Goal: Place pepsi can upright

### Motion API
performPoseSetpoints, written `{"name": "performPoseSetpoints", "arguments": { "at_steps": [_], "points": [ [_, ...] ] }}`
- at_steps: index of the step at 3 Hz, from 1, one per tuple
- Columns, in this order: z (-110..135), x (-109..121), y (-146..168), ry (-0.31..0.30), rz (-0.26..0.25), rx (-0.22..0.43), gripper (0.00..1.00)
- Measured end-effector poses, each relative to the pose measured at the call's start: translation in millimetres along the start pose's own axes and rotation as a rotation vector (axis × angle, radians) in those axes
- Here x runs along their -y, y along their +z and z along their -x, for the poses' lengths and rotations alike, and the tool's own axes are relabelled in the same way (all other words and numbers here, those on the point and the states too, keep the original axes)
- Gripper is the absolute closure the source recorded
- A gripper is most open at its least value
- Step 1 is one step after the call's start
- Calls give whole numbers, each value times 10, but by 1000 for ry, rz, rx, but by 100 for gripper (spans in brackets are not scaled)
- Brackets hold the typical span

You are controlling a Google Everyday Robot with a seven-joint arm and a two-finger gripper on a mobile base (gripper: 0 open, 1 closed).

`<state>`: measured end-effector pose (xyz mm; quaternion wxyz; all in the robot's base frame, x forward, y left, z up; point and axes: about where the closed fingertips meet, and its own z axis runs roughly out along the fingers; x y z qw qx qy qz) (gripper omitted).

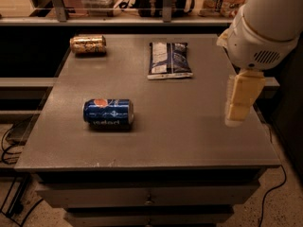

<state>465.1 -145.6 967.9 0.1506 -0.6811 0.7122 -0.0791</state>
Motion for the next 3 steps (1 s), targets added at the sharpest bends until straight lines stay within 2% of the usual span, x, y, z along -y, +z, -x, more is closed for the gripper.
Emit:
{"name": "performPoseSetpoints", "arguments": {
  "at_steps": [1, 2, 3],
  "points": [
    [1, 0, 0, 0, 0, 0, 0],
    [290, 51, 52, -52, 10, 23, 0],
    [772, 50, 175, -133, 26, 104, 0]
  ]
}}
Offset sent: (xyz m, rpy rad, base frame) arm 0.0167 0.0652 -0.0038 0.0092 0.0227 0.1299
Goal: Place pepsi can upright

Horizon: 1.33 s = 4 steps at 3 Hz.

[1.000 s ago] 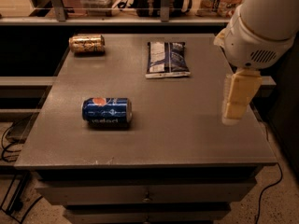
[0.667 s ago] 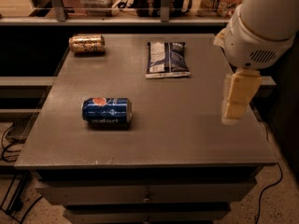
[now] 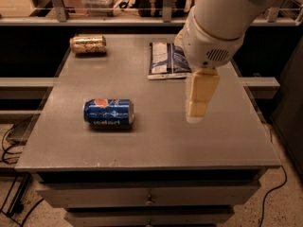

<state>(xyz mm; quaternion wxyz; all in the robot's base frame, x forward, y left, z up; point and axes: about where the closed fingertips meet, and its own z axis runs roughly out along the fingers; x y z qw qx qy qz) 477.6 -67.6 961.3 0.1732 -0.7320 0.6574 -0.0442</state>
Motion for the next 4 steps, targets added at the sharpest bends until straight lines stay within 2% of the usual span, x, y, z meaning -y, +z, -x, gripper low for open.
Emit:
{"name": "performPoseSetpoints", "arguments": {
  "at_steps": [1, 2, 4],
  "points": [
    [478, 93, 127, -75, -4, 57, 0],
    [983, 188, 279, -100, -8, 113, 0],
    [967, 175, 244, -97, -12, 110, 0]
  ]
}}
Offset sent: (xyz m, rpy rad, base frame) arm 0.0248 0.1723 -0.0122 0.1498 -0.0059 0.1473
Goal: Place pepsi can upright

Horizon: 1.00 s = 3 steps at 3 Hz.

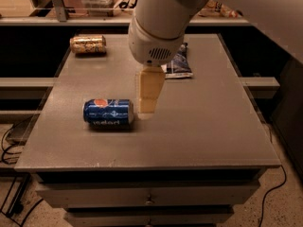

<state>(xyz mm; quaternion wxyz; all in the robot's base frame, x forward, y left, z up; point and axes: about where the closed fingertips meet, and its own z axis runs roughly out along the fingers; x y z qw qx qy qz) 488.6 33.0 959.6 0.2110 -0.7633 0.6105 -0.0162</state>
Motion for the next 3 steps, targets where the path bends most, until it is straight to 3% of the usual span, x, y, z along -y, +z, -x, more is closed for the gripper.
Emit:
{"name": "performPoseSetpoints", "arguments": {
  "at_steps": [1, 3],
  "points": [
    [284, -22, 231, -16, 46, 26, 0],
    [819, -152, 807, -77, 172, 12, 0]
  ]
}}
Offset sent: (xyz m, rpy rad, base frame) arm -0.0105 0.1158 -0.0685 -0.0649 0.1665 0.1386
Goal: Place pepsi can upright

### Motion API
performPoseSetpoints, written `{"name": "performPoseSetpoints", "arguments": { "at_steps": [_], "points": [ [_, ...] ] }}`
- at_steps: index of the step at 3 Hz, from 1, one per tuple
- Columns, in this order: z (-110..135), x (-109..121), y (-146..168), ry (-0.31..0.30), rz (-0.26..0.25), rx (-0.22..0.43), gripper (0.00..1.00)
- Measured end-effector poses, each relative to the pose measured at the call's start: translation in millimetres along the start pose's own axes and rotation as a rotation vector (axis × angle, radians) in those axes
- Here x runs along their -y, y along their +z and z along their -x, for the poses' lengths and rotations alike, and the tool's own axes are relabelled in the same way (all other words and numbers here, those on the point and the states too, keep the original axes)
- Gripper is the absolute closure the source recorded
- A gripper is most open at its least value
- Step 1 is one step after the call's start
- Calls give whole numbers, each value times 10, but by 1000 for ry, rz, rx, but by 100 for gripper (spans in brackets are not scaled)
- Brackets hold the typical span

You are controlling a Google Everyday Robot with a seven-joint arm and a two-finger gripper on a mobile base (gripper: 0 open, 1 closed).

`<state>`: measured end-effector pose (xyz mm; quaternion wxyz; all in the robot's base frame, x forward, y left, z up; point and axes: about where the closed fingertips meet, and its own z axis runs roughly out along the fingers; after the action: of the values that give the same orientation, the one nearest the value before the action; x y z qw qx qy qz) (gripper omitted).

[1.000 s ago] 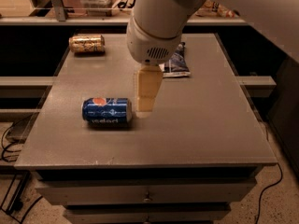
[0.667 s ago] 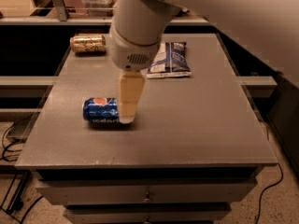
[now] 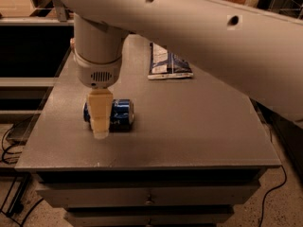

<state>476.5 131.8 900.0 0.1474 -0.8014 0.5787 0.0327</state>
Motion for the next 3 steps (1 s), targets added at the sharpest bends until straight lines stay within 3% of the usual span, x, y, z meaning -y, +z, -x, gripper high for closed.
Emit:
{"name": "performPoseSetpoints", "arguments": {
  "at_steps": [1, 3],
  "points": [
    [28, -22, 299, 4, 61, -48, 0],
    [-259, -71, 620, 17, 99, -207, 0]
  ]
}}
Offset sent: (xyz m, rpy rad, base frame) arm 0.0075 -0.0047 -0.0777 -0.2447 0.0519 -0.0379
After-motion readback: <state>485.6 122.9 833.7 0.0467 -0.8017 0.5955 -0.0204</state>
